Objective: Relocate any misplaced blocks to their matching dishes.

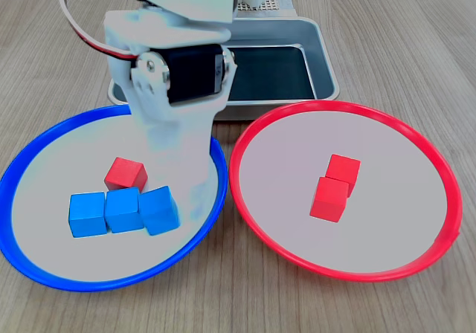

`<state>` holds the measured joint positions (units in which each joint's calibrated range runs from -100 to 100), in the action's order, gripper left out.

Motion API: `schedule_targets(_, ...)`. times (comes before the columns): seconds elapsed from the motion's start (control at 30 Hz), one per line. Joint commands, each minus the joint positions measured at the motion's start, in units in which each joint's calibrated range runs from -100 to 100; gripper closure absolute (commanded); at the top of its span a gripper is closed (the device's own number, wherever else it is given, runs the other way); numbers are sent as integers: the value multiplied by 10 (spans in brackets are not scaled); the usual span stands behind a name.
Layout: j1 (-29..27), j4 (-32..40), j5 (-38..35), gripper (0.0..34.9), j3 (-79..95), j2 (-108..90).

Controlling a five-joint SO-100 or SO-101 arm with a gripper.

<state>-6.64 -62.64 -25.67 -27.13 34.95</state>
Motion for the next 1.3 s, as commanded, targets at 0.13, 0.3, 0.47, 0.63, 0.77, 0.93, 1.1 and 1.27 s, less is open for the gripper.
schedule_targets(0.13,-14,-42,-15,188,-5,-57)
schedule_targets(0.3,-34,-83,-70,210,32,-113)
schedule_targets(0.47,-59,-71,-140,210,73,-161)
schedule_targets(0.63,-78,-24,-207,190,93,-169)
schedule_targets(0.77,-85,35,-245,178,113,-159)
schedule_targets(0.93,-87,68,-269,177,129,-143)
schedule_targets(1.1,-91,64,-287,176,154,-140)
schedule_targets(1.27,-98,60,-301,173,176,-139)
